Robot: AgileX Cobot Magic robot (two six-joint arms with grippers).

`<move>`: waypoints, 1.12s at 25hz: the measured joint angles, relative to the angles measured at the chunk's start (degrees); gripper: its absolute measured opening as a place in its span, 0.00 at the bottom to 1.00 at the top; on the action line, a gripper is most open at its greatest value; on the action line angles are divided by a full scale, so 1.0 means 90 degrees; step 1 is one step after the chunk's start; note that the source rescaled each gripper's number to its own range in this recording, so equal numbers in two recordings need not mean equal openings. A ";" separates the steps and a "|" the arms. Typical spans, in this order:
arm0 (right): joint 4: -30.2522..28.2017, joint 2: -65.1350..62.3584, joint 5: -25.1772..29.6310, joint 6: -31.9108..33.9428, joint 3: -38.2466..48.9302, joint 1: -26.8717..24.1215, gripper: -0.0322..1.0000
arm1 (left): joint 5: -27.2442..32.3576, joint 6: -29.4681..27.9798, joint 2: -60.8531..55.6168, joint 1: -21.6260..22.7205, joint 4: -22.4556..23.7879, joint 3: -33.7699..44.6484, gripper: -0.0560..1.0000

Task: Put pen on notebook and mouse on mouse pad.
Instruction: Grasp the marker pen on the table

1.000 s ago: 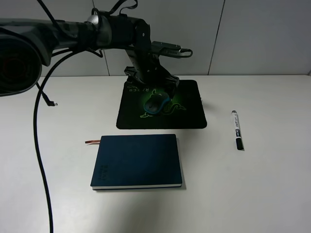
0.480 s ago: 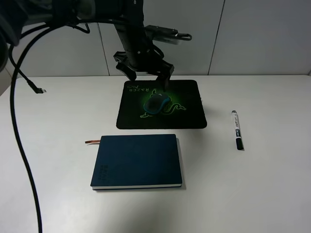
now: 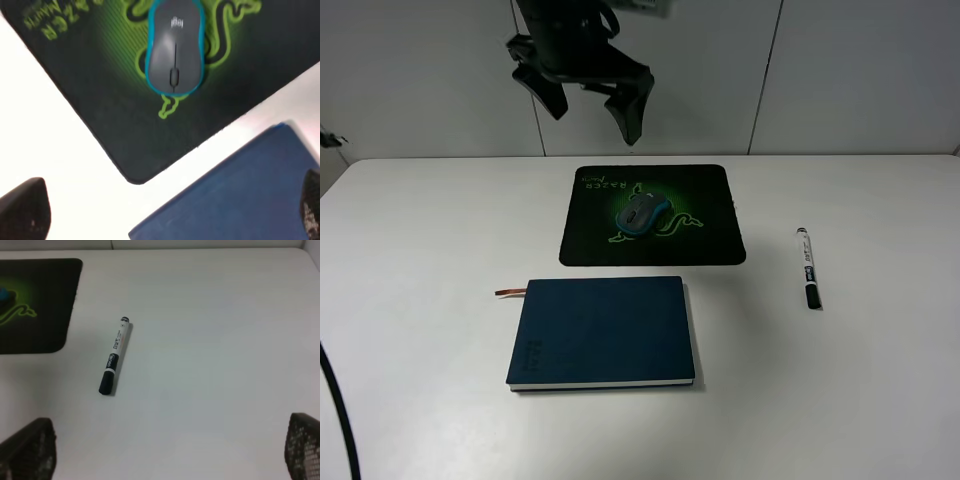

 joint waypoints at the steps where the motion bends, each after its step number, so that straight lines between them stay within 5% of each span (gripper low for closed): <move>1: 0.0000 0.0000 0.0000 0.0000 0.0000 0.0000 1.00 | 0.0000 0.0000 -0.0174 0.0000 0.0000 0.0049 1.00; 7: 0.0000 0.0000 0.0000 0.0000 0.0000 0.0000 1.00 | 0.0005 0.0000 -0.1414 0.0000 0.0076 0.0872 1.00; 20: 0.0000 0.0000 0.0000 0.0000 0.0000 0.0000 1.00 | 0.0012 -0.0513 -0.5960 0.0000 0.0665 0.4852 1.00; 28: 0.0000 0.0000 0.0000 0.0000 0.0000 0.0000 1.00 | 0.0012 -0.0518 -0.8888 0.0000 0.0666 0.6505 1.00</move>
